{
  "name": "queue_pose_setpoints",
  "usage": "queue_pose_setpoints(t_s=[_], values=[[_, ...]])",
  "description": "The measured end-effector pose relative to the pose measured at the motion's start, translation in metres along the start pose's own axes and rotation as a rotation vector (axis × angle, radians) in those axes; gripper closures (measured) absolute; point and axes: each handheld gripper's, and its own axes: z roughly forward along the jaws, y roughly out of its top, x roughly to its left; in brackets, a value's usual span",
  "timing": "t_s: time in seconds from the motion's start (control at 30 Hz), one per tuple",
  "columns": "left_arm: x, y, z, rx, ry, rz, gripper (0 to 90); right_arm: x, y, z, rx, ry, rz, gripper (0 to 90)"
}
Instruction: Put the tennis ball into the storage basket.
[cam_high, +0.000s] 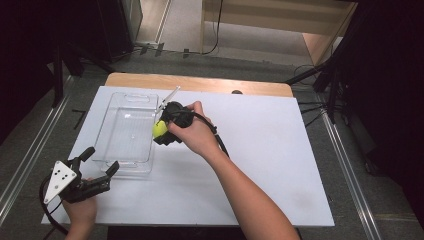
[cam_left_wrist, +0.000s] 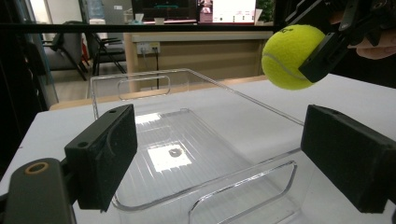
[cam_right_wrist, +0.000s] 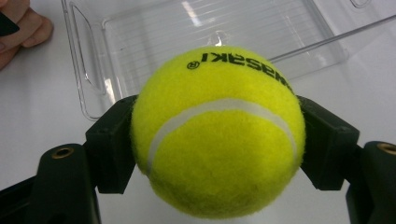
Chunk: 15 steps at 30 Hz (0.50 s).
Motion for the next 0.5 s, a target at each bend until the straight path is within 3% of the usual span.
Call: queue_pose_setpoints(t_s=[0.5], values=[[0.0, 0.0, 0.0, 0.001, -0.005, 0.002, 11.3, 0.006, 0.014, 0.004, 0.0, 0.012, -0.027, 23.0]])
